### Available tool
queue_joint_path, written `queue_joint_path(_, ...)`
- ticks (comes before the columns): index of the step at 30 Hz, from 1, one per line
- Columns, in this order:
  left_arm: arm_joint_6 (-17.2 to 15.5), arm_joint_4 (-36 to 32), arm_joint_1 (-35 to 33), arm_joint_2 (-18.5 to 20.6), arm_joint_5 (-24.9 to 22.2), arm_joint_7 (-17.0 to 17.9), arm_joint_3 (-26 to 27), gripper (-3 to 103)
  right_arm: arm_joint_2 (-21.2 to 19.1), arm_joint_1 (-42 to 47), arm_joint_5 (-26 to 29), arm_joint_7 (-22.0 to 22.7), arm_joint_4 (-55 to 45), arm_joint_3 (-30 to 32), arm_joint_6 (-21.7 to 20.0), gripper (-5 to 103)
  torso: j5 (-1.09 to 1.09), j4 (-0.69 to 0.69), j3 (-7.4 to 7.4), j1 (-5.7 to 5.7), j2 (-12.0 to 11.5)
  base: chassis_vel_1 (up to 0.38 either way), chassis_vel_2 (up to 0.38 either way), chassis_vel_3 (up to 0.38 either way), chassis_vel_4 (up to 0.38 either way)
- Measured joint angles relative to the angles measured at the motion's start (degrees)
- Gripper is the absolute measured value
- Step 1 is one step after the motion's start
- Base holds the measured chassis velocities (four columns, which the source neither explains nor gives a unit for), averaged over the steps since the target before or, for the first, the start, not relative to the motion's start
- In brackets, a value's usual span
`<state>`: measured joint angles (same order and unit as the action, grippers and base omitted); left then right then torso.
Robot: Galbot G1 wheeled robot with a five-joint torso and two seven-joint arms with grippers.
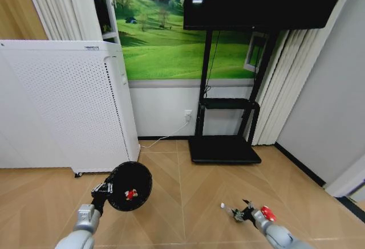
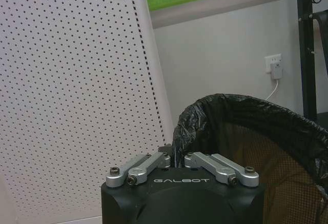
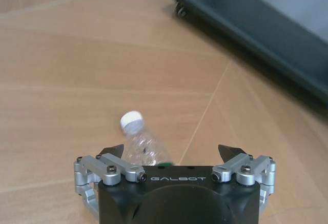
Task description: Pick up the trash bin and place the garbage on the floor into it.
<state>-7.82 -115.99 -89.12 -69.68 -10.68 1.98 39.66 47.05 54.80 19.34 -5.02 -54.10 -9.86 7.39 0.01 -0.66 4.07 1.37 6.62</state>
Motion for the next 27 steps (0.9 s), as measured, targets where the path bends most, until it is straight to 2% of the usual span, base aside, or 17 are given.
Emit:
queue_joint_path(2, -0.2, 0.0, 0.1, 0.2, -0.1, 0.0, -0.3, 7, 1.4, -3.0, -0.7, -0.5, 4.6, -2.8, 0.6, 100, -0.02, 0.01, 0.00, 0.00, 0.0, 0.000, 0.000, 0.000, 0.000)
queue_joint_path(7, -0.3, 0.6, 0.1, 0.3, 0.0, 0.1, -1.0, 7, 3.2, -6.5, -1.8, -1.4, 10.4, -4.7, 1.4, 100, -0.02, 0.00, 0.00, 0.00, 0.0, 0.000, 0.000, 0.000, 0.000)
queue_joint_path(13, -0.3, 1.0, 0.2, 0.4, 0.1, 0.1, -1.2, 7, 4.2, -8.3, -4.4, -2.9, 14.5, -5.4, 2.4, 100, -0.02, 0.00, 0.00, 0.00, 0.0, 0.000, 0.000, 0.000, 0.000)
queue_joint_path(15, -0.3, 1.1, 0.3, 0.4, 0.1, 0.1, -1.1, 7, 4.3, -8.4, -4.9, -3.4, 15.0, -5.4, 2.5, 103, -0.01, -0.01, 0.00, 0.00, 0.0, 0.000, 0.000, 0.000, 0.000)
queue_joint_path(18, -0.2, 1.3, 0.2, 0.4, 0.1, 0.1, -0.9, 7, 4.5, -8.4, -5.4, -5.0, 15.5, -5.1, 3.1, 99, -0.01, -0.01, 0.00, 0.00, 0.0, 0.000, 0.000, 0.000, 0.000)
queue_joint_path(20, 0.0, 1.6, 0.1, 0.2, 0.2, 0.1, -0.7, 7, 4.8, -8.4, -5.7, -6.1, 15.8, -4.7, 4.1, 90, 0.00, 0.00, 0.00, 0.00, 0.0, 0.000, 0.000, 0.000, 0.000)
queue_joint_path(21, 0.0, 1.6, 0.1, 0.2, 0.2, 0.1, -0.7, 7, 4.8, -8.4, -5.7, -6.1, 15.8, -4.7, 4.1, 90, 0.00, 0.00, 0.00, 0.00, 0.0, 0.000, 0.000, 0.000, 0.000)
queue_joint_path(24, 0.3, 2.2, 0.1, -0.2, 0.6, 0.1, -0.8, 7, 4.9, -8.4, -5.7, -6.1, 15.7, -4.2, 4.8, 74, -0.01, 0.01, 0.00, 0.00, 0.0, 0.000, 0.000, 0.000, 0.000)
queue_joint_path(25, 0.3, 2.2, 0.1, -0.2, 0.6, 0.1, -0.8, 7, 4.9, -8.4, -5.7, -6.1, 15.7, -4.2, 4.8, 74, -0.01, 0.01, 0.00, 0.00, 0.0, 0.000, 0.000, 0.000, 0.000)
queue_joint_path(27, 0.4, 2.3, 0.2, -0.3, 0.9, 0.1, -1.1, 7, 4.8, -8.2, -5.6, -6.1, 15.6, -3.8, 5.1, 62, -0.01, 0.01, 0.00, 0.00, 0.0, 0.000, 0.000, 0.000, 0.000)
